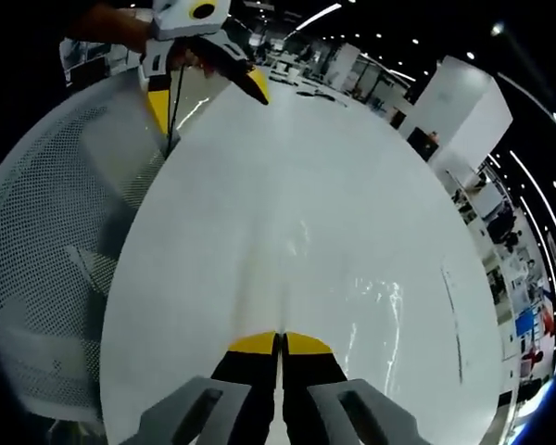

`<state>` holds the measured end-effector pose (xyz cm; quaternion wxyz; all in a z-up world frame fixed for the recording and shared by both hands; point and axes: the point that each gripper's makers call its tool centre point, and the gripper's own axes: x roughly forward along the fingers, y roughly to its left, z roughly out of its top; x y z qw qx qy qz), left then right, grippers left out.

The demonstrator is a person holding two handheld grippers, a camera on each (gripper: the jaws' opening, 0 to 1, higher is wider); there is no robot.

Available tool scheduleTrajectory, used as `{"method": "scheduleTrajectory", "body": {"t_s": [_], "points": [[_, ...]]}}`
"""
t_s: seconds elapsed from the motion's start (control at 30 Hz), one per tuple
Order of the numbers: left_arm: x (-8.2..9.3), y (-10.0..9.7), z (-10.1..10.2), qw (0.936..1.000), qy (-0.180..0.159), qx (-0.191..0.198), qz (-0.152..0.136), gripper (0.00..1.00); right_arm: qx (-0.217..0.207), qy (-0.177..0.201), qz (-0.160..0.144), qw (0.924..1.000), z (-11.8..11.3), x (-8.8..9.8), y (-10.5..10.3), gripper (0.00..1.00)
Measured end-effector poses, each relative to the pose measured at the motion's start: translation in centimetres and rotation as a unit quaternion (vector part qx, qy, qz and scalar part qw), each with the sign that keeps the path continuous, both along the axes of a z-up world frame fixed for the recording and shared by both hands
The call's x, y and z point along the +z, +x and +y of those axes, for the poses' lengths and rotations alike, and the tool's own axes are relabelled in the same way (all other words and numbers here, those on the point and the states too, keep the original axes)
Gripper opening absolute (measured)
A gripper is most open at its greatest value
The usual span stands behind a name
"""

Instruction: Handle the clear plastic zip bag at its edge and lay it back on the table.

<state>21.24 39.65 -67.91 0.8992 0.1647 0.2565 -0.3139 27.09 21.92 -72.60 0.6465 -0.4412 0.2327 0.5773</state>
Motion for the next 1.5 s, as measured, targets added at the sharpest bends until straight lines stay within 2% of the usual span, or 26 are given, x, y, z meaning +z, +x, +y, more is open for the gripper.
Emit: {"method": "scheduleTrajectory", "body": {"t_s": [0.47, 0.83, 1.1, 1.37, 1.5], "points": [[0.2, 0.0, -0.5, 0.9997, 0.013, -0.018, 0.000, 0.72, 0.027, 0.000, -0.014, 0.9995, 0.7, 0.6, -0.4, 0.00], [0.5, 0.1, -1.5, 0.9994, 0.018, -0.028, 0.001, 0.69, 0.048, 0.006, -0.032, 0.9983, 1.3, 1.7, -0.8, 0.00], [0.3, 0.5, -2.3, 0.9992, 0.017, -0.037, 0.001, 0.68, 0.054, 0.003, -0.038, 0.9978, 1.1, 1.9, -1.0, 0.00], [0.1, 0.7, -3.0, 0.9976, 0.030, -0.063, -0.001, 0.63, 0.063, 0.005, -0.041, 0.9971, 1.1, 2.0, -1.5, 0.00], [0.3, 0.5, -3.5, 0.9958, 0.043, -0.079, -0.014, 0.58, 0.071, 0.006, -0.044, 0.9964, 1.4, 2.1, -1.9, 0.00]]}}
